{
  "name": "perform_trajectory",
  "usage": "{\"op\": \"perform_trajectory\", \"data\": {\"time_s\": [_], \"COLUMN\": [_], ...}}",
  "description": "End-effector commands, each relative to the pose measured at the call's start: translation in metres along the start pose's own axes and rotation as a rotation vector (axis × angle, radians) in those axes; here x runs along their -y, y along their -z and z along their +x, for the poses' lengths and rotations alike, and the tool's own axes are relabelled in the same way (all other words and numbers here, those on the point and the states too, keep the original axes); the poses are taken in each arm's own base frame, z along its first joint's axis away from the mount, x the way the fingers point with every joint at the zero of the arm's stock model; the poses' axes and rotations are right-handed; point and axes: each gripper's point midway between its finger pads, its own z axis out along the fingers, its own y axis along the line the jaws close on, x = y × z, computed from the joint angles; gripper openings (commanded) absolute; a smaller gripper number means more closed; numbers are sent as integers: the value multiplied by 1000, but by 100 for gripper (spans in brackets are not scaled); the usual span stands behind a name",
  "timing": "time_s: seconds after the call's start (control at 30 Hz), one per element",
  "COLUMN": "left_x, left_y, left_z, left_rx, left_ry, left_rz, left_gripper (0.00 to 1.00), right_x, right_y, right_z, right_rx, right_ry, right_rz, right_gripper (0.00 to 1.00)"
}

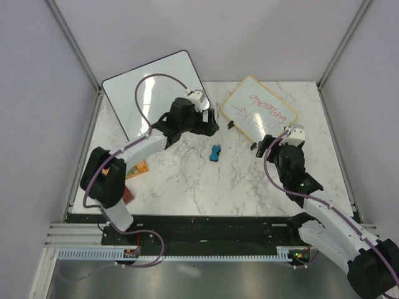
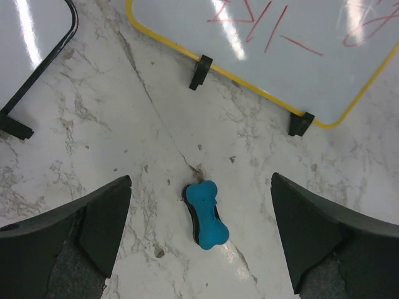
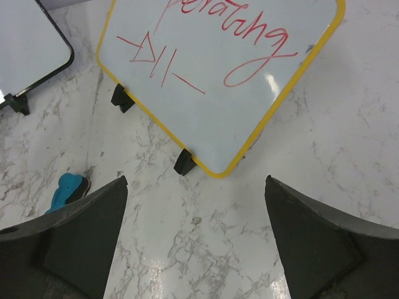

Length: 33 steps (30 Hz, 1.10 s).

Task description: Erase the whiteboard

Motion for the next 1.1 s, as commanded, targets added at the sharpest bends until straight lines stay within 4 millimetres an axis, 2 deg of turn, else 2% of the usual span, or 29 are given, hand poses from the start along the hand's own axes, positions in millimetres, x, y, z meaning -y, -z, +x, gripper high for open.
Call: {"op": "perform_trajectory", "data": {"time_s": [0.0,0.03,0.1,0.13,0.27,0.67,0.87,0.97,1.07], "left_x": [-17,-18,-23,-25,-22,-30,-29,-28,-28], "left_y": [-27,-42,-49,-55,-63,-74,-73,-71,-70], "left_z": [44,49,62,69,85,118,126,130,136], "left_rx": [-204,-222,-267,-277,-306,-378,-393,-399,-407], "left_ry": [-131,-152,-167,-169,-160,-163,-145,-127,-120], "left_rz": [-246,-290,-344,-369,-374,-389,-386,-385,-390], "left_gripper": [99,99,99,99,98,80,75,65,59], "right_x": [-15,-10,-8,1,10,19,22,23,24], "right_y": [2,1,1,1,-2,-10,-11,-11,-12], "right_z": [5,3,4,1,6,31,33,32,34], "right_rx": [-33,-32,-42,-32,-44,-90,-93,-92,-98], "right_ry": [-3,-13,-36,-55,-88,-111,-117,-119,-117], "right_rz": [-117,-114,-133,-114,-102,-87,-80,-76,-74], "right_gripper": [97,96,94,93,91,93,93,93,93]}}
